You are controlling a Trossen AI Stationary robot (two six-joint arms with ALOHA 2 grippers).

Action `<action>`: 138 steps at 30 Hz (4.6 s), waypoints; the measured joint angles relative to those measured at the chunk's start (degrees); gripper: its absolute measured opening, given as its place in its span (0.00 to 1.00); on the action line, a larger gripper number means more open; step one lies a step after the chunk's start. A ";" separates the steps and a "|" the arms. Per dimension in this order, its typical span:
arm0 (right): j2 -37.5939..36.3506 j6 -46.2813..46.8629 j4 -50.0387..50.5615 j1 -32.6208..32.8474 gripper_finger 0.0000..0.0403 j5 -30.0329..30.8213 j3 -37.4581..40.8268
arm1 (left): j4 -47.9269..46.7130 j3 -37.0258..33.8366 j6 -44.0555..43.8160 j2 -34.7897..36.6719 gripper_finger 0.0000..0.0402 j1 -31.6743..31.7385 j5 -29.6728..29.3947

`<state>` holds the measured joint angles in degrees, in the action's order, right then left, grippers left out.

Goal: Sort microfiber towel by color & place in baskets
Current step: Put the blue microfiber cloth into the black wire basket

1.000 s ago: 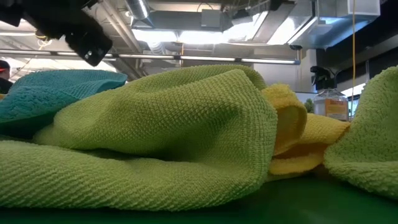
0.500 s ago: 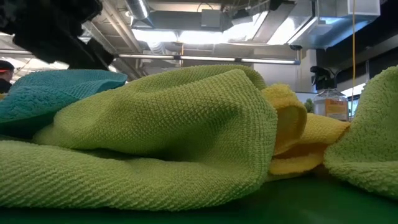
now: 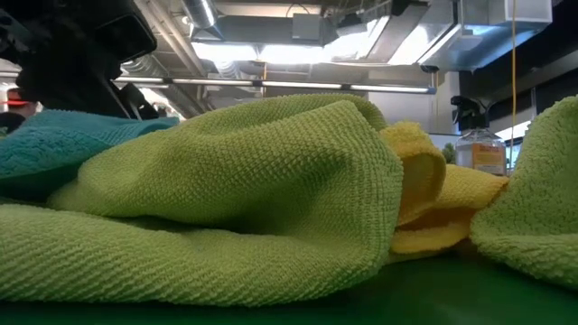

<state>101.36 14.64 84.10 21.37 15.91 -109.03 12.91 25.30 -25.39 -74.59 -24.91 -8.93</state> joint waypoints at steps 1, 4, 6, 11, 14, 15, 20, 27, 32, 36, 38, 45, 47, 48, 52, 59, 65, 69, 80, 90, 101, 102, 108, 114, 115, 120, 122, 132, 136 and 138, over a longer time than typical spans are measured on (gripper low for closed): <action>0.00 -0.16 0.06 0.00 0.56 0.02 0.00 | 0.24 0.00 0.00 0.00 0.18 0.00 0.00; 0.02 -0.34 0.70 0.00 0.56 0.02 0.00 | 0.91 0.00 0.00 0.00 0.06 0.02 0.01; 0.02 -0.32 1.70 0.04 0.56 0.13 0.00 | 2.05 0.00 -0.36 0.00 0.02 0.02 0.02; -1.09 -0.26 0.76 0.04 0.56 0.17 2.78 | 9.27 0.00 -1.03 0.32 0.01 0.02 0.00; -3.43 1.11 -1.43 0.04 0.56 0.65 7.72 | 12.79 0.00 0.16 2.08 0.00 0.20 -0.97; -4.40 1.84 -2.22 0.04 0.56 0.70 9.73 | 13.48 0.00 0.69 3.05 0.00 0.39 -1.34; -9.52 5.65 -8.31 0.04 0.56 1.61 20.44 | 14.04 0.93 4.44 10.04 0.00 1.44 -5.81; -13.81 7.48 -17.01 -0.02 0.56 1.55 31.67 | 13.36 8.97 19.35 19.18 0.00 4.09 -9.81; -13.99 8.15 -18.72 -0.02 0.56 1.50 35.14 | 11.33 16.57 28.61 22.93 0.00 6.20 -10.85; -13.99 8.96 -20.26 -0.02 0.56 1.49 36.97 | 6.95 23.10 36.21 24.39 0.00 7.73 -14.39; -13.99 9.11 -20.93 -0.02 0.56 1.48 37.67 | 5.24 25.86 40.16 24.97 0.00 8.66 -16.97; -13.99 9.13 -23.28 -0.02 0.56 1.46 38.58 | 1.67 32.22 48.48 27.18 0.00 13.51 -25.73; -13.99 9.13 -24.05 -0.02 0.56 1.46 38.64 | 0.67 33.14 49.18 28.08 0.00 15.43 -28.45; -13.99 9.11 -24.65 -0.02 0.56 1.46 38.64 | 0.18 33.31 49.72 28.63 0.00 16.51 -29.42; -13.99 9.10 -26.63 -0.02 0.56 1.44 38.64 | -3.18 33.55 49.96 30.82 0.00 21.40 -31.86; -13.99 9.08 -27.70 -0.02 0.56 1.44 38.64 | -13.37 33.55 47.26 32.79 0.00 30.81 -35.73; -13.99 9.08 -27.68 -0.02 0.56 1.42 38.64 | -28.71 33.54 39.02 32.49 0.00 38.25 -35.54; -13.99 9.06 -27.64 -0.02 0.56 0.70 38.64 | -41.07 33.53 32.43 31.71 0.00 43.41 -35.51; -13.99 9.08 -27.64 -0.02 0.56 -5.69 38.62 | -54.98 30.81 24.83 26.89 0.00 53.45 -30.55; -13.99 9.07 -27.62 0.00 0.56 -6.10 38.62 | -54.51 28.83 24.21 21.21 0.09 56.97 -30.60; -13.99 10.47 -26.74 0.00 0.56 -12.53 38.58 | -54.47 28.83 22.31 20.22 0.27 58.23 -30.55; -13.99 11.34 -26.29 0.00 0.56 -13.28 38.58 | -54.44 28.83 21.27 20.26 0.28 58.23 -30.44; -13.99 18.68 -20.59 1.59 0.56 -17.01 38.58 | -54.44 28.83 19.47 20.28 0.29 58.23 -23.01; -13.93 25.78 -21.95 7.40 0.56 -19.77 43.40 | -54.43 28.83 19.50 20.28 0.29 58.16 -17.39; -13.94 27.25 -22.40 8.35 0.56 -20.44 44.76 | -54.44 28.83 19.50 20.28 0.29 58.14 -17.08; -13.92 32.99 -24.09 12.67 0.56 -24.71 51.42 | -54.44 28.83 19.55 20.28 0.29 58.14 -16.92; -13.92 34.15 -26.36 13.96 0.56 -25.00 54.03 | -54.42 28.83 19.76 20.28 0.29 58.12 -16.88; -13.92 35.24 -39.40 14.99 0.56 -26.63 65.40 | -54.42 28.83 19.91 20.26 0.29 58.12 -16.87; -14.28 35.19 -41.03 14.99 0.56 -26.57 67.63 | -54.42 28.83 19.91 20.27 0.29 58.12 -16.87; -14.27 35.16 -41.16 14.97 0.55 -26.50 68.09 | -54.42 28.81 19.91 20.26 0.29 58.12 -16.87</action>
<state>87.09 49.81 42.95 36.34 -10.60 -40.95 -41.52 54.11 -5.48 -54.33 33.21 -25.80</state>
